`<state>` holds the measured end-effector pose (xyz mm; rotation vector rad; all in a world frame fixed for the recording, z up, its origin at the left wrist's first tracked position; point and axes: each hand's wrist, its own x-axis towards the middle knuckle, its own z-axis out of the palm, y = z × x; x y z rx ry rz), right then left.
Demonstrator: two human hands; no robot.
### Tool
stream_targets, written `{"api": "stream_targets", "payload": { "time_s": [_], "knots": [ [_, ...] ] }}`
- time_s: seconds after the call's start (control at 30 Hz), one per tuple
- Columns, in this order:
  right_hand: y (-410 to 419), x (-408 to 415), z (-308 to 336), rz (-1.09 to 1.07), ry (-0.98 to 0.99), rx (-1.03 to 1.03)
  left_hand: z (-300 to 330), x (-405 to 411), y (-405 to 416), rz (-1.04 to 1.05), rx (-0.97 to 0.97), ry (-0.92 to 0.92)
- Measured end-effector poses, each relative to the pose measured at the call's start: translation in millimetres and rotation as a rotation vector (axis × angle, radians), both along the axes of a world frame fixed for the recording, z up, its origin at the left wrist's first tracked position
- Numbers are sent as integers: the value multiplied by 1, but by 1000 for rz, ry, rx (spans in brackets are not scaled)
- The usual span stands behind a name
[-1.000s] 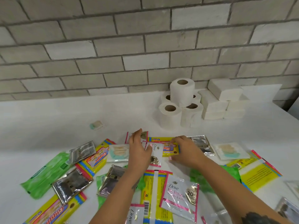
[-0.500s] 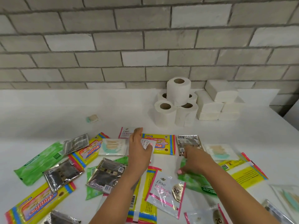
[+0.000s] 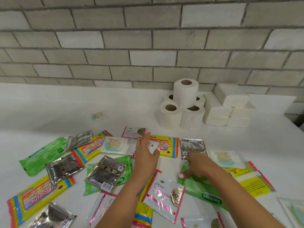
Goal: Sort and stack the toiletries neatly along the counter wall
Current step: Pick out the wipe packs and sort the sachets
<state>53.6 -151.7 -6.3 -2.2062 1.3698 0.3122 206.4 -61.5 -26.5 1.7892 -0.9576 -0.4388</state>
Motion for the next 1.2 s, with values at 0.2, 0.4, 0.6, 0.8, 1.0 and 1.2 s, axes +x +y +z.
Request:
{"api": "stream_targets", "payload": {
  "time_s": [0.2,0.4,0.6,0.8,1.0,1.2],
  "knots": [
    [2,4,10,54,-37,29,4,14,8,27,58,-75],
    [-2,9,7,74,-110,85,15,65,29,32,355,-404],
    [-7,17,10,112,-128,98,25,101,32,-73,882,-569],
    [-11,26,18,99,-196,83,23,105,24,-224,991,-640],
    [-14,27,29,51,-280,71,23,115,12,-346,1036,-597],
    [-11,23,42,-33,-462,102,28,125,8,-500,919,-457]
  ]
}}
